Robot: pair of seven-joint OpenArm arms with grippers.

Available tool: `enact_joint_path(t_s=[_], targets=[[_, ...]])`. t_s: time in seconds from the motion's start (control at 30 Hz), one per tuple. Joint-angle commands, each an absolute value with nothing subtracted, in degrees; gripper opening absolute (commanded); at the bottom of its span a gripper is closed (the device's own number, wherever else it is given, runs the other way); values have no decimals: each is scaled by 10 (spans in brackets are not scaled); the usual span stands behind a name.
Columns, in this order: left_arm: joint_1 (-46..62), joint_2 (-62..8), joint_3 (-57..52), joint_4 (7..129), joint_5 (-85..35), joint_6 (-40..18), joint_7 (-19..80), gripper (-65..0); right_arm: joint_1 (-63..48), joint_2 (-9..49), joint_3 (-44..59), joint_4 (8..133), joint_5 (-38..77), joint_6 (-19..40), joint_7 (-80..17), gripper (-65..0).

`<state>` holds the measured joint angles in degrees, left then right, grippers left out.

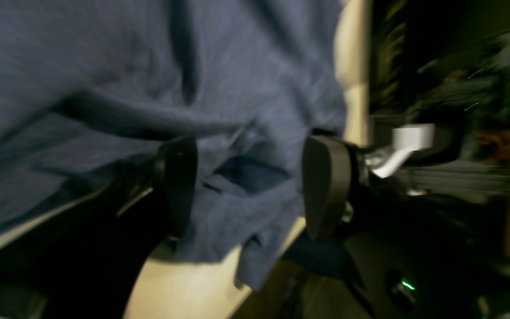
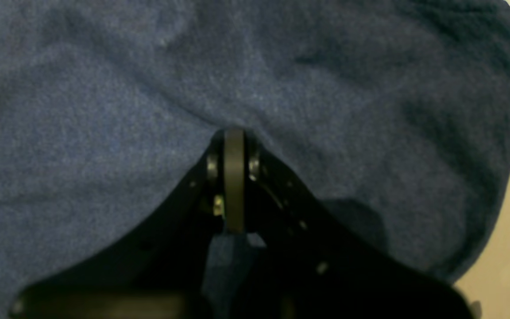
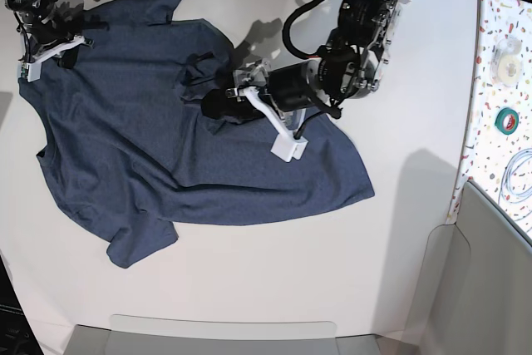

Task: Layout the t-shirt on the table in an organized manner, then fold the t-shirt properly
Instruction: 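Drag the held fabric with the left gripper toward the t-shirt middle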

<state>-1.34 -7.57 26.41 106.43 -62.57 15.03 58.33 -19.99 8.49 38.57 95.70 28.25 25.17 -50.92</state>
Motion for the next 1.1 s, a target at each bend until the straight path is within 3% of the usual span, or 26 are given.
enact_joint_path(t_s=[0.0, 0.2, 0.4, 1.07], targets=[[-8, -91, 255, 1081, -647, 152, 584, -296, -209, 84, 384, 946, 245, 245, -563, -650], [39, -159, 243, 1084, -620, 155, 579, -353, -209, 84, 384, 946, 245, 245, -563, -650], [86, -162, 243, 1084, -502, 156, 578, -357, -209, 85, 366, 946, 245, 245, -563, -650], [67, -61, 241, 1008, -400, 158, 552, -356, -209, 87, 349, 946, 245, 245, -563, -650]])
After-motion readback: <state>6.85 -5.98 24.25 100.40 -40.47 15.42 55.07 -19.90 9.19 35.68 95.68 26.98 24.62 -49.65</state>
